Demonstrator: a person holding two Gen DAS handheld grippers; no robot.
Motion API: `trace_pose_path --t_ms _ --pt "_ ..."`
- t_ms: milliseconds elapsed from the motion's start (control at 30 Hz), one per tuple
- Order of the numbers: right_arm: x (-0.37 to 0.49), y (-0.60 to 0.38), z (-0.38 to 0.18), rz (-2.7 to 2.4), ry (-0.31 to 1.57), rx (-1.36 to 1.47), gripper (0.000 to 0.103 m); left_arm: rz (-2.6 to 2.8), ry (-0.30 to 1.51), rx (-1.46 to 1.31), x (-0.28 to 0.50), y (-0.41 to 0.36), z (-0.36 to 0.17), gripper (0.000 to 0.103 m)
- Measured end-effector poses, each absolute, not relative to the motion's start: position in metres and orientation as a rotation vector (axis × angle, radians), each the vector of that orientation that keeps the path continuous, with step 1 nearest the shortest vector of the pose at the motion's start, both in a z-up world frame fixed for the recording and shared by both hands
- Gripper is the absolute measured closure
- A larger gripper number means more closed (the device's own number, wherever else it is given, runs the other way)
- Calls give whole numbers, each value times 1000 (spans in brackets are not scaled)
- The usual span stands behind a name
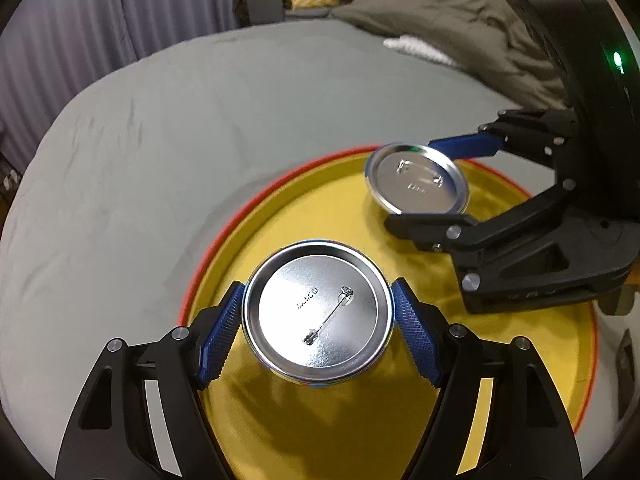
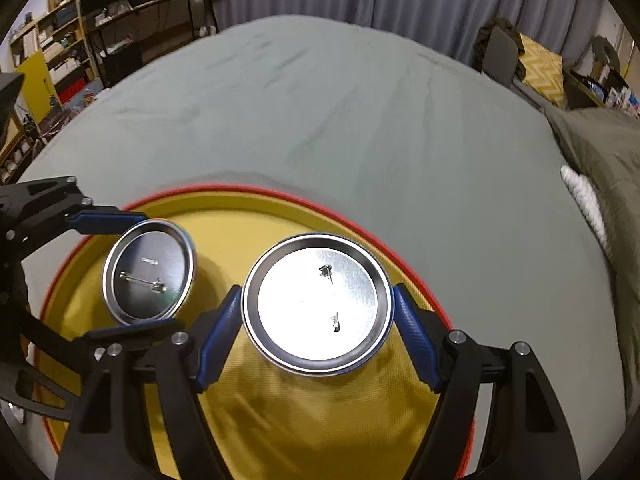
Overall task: Organize jewelry
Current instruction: 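Carry both held badges over the yellow-lined red tray, then lower the badge onto the yellow felt and open the right tool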
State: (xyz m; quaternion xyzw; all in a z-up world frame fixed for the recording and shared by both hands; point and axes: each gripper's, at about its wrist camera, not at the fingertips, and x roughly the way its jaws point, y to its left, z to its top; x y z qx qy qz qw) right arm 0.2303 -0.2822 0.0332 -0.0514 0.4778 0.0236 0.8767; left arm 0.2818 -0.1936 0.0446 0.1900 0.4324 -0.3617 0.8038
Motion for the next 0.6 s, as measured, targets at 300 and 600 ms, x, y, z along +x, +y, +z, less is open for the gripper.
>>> trace_pose_path --t_ms 300,600 --pt "238 -283 15 41 1041 -51 33 -747 951 469 287 -207 24 31" --pt "243 -292 7 37 1025 -11 33 -739 959 480 289 -213 20 31"
